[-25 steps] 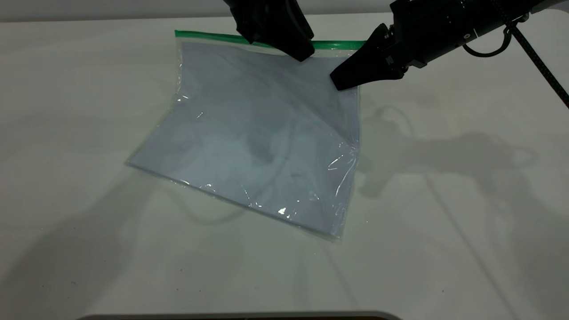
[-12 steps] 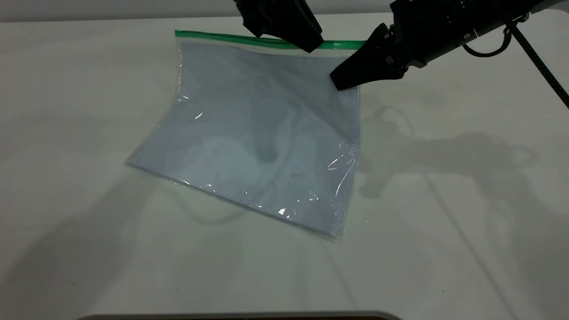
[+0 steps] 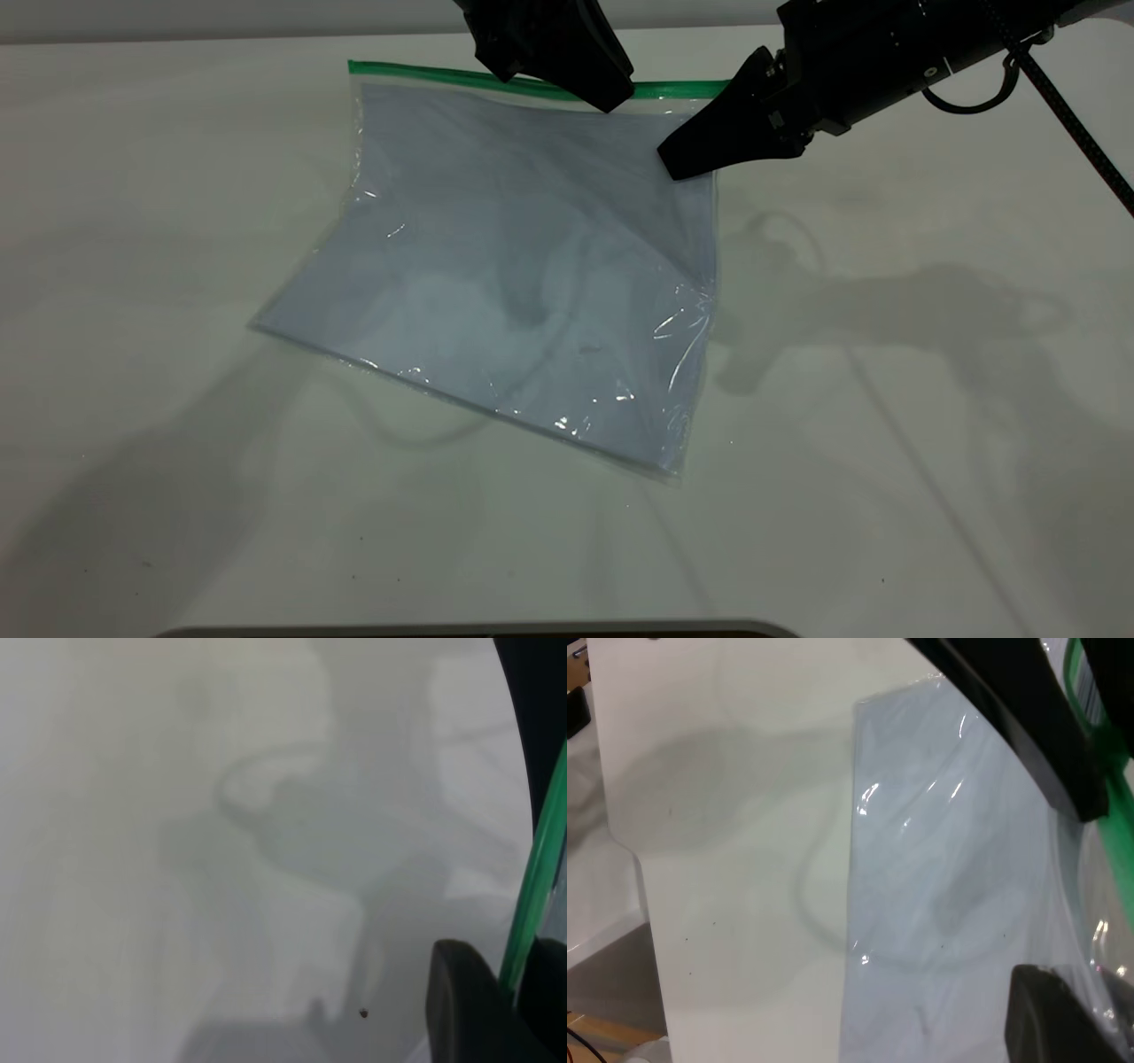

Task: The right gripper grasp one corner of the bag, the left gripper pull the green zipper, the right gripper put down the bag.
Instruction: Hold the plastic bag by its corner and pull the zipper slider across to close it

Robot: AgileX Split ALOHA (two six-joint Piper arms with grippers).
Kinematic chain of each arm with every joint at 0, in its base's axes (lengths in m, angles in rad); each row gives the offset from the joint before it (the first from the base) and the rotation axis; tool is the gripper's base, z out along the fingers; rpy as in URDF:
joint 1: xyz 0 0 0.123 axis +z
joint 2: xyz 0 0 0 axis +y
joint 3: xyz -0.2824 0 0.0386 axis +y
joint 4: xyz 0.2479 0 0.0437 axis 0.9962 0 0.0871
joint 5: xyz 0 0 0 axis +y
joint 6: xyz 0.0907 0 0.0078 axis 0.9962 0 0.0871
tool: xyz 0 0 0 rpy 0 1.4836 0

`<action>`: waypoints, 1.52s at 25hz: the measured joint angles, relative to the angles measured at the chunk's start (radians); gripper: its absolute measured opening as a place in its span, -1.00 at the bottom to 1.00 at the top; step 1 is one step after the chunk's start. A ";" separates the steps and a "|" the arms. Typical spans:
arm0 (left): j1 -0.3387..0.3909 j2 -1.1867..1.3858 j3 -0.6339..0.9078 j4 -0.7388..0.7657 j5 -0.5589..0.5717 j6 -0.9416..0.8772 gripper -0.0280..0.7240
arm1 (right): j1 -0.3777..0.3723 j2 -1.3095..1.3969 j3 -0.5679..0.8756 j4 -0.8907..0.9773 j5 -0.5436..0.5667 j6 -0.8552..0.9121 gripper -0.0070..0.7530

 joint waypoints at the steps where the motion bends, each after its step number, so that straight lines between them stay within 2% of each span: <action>1: 0.000 0.000 0.000 0.000 0.000 0.000 -0.50 | 0.000 0.000 0.000 0.000 0.000 0.000 -0.89; 5: 0.000 0.000 0.000 0.002 0.000 0.000 -0.74 | 0.000 0.000 0.000 0.003 0.001 0.000 -0.89; 7: 0.000 0.000 0.000 0.006 0.000 0.000 -0.78 | 0.000 0.000 0.000 0.009 0.001 0.005 -0.89; 18: 0.013 0.000 0.000 0.017 -0.011 0.000 -0.78 | -0.008 0.000 0.000 0.032 0.007 0.068 -0.89; 31: 0.075 0.000 -0.001 0.070 -0.014 -0.072 -0.78 | -0.126 0.000 0.000 0.070 0.128 0.089 -0.89; 38: 0.110 0.000 -0.001 0.153 -0.017 -0.137 -0.78 | -0.162 0.000 0.000 0.069 0.146 0.094 -0.89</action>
